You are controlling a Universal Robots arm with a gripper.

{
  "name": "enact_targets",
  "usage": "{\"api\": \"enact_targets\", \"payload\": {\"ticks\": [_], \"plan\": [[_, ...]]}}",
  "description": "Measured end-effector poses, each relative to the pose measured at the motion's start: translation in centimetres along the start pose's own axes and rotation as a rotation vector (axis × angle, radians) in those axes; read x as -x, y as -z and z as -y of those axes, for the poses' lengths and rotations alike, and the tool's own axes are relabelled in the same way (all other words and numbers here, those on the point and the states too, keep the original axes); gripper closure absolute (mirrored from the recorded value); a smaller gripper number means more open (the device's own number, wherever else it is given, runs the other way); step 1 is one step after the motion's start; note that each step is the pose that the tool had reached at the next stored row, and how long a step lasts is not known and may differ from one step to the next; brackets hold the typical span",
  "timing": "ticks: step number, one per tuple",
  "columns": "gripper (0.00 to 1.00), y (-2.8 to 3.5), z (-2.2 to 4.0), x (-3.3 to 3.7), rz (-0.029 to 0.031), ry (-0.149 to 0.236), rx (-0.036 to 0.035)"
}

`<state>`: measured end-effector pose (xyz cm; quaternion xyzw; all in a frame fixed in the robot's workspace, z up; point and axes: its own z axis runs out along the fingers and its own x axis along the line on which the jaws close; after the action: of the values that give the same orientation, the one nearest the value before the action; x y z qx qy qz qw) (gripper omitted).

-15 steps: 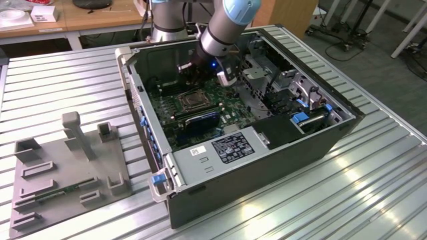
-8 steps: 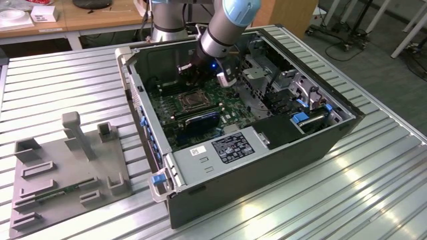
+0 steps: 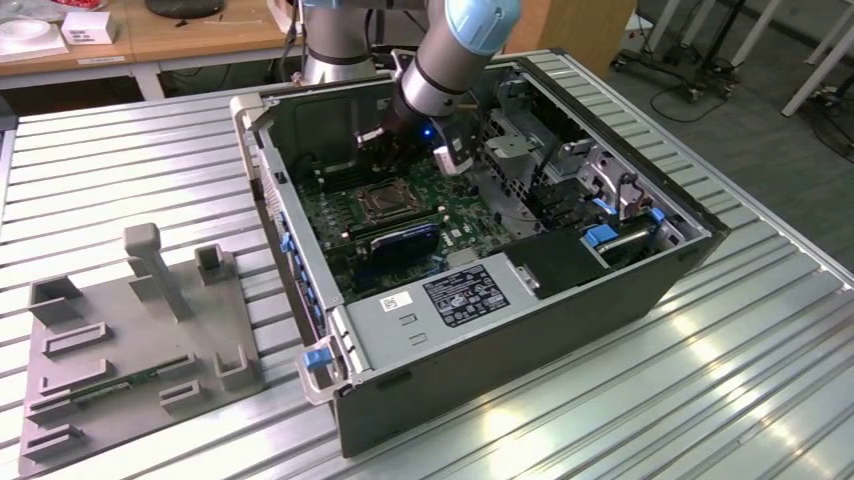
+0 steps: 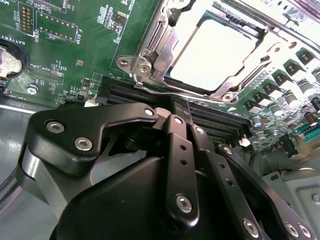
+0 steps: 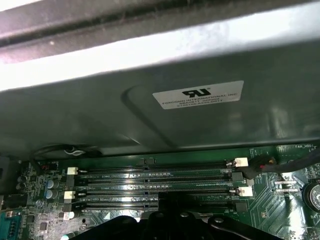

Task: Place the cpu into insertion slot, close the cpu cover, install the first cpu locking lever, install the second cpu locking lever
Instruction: 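Install the first cpu locking lever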

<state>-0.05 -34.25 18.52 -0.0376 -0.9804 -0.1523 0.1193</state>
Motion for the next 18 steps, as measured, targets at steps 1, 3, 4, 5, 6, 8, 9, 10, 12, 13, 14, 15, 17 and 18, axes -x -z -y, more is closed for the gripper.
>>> {"api": "enact_targets", "payload": {"ticks": [1, 3, 4, 5, 6, 8, 9, 10, 12, 13, 14, 15, 17, 18], "plan": [[0.89, 0.00, 0.00, 0.00, 0.0000, 0.000, 0.0000], [0.89, -0.02, 0.00, 0.01, 0.0001, 0.000, 0.0001], [0.89, -0.02, 0.00, 0.01, 0.0001, 0.000, 0.0002], [0.89, -0.01, 0.00, 0.01, 0.0001, 0.000, 0.0002], [0.89, 0.01, -0.01, 0.00, 0.0002, 0.000, 0.0005], [0.89, 0.16, -0.05, -0.04, 0.0001, 0.000, 0.0001], [0.89, 0.26, -0.08, -0.06, 0.0002, 0.000, 0.0000], [0.89, 0.37, -0.12, -0.10, 0.0001, 0.000, 0.0003], [0.89, 0.60, -0.19, -0.16, 0.0001, 0.000, 0.0003], [0.89, 0.72, -0.23, -0.19, 0.0001, 0.000, 0.0003], [0.89, 0.83, -0.27, -0.22, 0.0001, 0.000, 0.0003], [0.89, 0.94, -0.30, -0.25, 0.0001, 0.000, 0.0003], [0.89, 1.09, -0.35, -0.29, 0.0001, 0.000, 0.0003], [0.89, 1.13, -0.36, -0.30, 0.0001, 0.000, 0.0003]]}}
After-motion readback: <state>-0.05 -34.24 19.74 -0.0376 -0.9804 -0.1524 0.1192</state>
